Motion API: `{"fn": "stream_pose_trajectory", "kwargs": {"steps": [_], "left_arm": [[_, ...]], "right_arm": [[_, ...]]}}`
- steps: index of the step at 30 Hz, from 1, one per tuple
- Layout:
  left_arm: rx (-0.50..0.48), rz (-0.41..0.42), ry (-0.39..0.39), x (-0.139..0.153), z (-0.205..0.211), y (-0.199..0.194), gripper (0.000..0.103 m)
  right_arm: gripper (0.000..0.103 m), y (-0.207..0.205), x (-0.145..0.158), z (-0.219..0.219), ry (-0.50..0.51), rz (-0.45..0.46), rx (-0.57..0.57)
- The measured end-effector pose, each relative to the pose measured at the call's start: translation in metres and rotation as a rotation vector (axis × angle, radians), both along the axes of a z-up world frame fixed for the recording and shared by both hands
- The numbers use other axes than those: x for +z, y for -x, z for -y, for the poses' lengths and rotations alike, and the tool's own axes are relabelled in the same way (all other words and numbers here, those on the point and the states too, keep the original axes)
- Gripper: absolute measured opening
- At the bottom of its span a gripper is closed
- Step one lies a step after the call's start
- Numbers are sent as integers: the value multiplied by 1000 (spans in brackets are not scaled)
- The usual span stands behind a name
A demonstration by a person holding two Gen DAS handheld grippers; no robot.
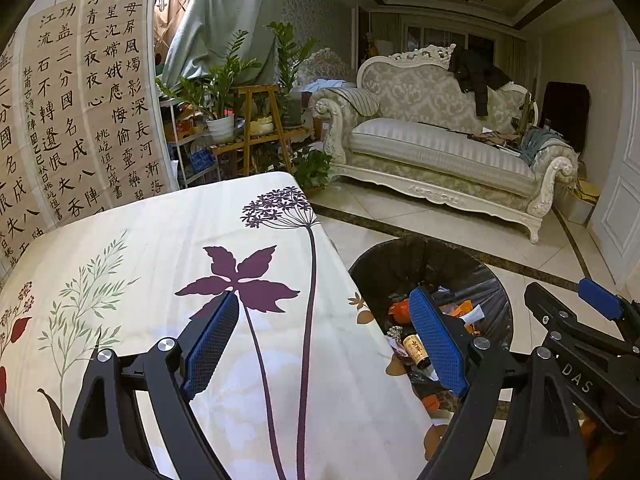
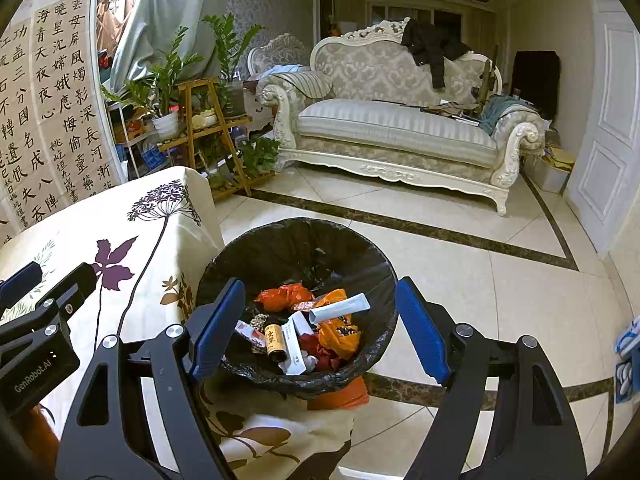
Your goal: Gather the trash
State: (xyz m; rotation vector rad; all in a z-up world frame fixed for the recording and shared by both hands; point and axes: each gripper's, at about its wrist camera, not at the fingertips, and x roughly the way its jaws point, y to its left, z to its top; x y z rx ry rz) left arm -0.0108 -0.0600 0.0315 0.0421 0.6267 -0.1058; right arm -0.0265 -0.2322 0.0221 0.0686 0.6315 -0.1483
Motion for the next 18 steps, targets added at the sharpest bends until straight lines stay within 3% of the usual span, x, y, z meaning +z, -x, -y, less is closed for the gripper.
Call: {"fn": "stream_pose_trajectory", "kwargs": {"steps": [18], "left_arm": [[0, -2, 1, 1, -1, 0, 84]], "right_arm": [[76, 0, 0, -1, 0, 0, -1]]}}
